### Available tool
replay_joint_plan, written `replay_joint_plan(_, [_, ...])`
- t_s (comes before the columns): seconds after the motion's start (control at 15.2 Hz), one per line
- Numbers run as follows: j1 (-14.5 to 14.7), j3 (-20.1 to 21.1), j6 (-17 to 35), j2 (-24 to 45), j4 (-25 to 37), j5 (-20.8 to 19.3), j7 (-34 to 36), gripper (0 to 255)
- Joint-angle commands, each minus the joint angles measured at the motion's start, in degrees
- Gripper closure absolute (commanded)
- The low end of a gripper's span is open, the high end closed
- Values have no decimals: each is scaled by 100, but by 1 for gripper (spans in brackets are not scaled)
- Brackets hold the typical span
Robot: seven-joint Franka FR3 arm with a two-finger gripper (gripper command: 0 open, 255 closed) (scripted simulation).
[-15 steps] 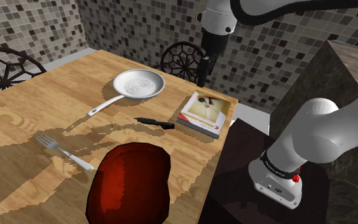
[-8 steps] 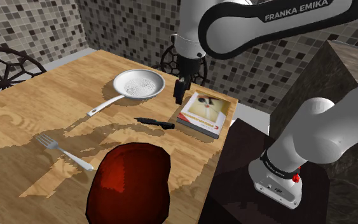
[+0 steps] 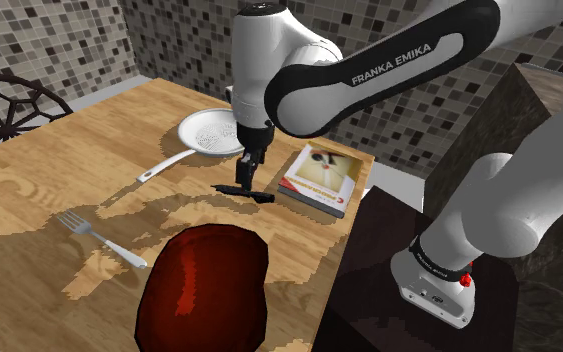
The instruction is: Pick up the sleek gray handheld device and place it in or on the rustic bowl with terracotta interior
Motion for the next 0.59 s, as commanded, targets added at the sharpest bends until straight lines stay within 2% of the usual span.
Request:
replay_joint_plan(0.0, [18, 51, 163, 161, -5, -83, 80, 0])
replay_joint_plan(0.4, [-2, 68, 677, 482, -224, -253, 203, 0])
replay_joint_plan(0.53, [-1, 68, 677, 481, -225, -252, 203, 0])
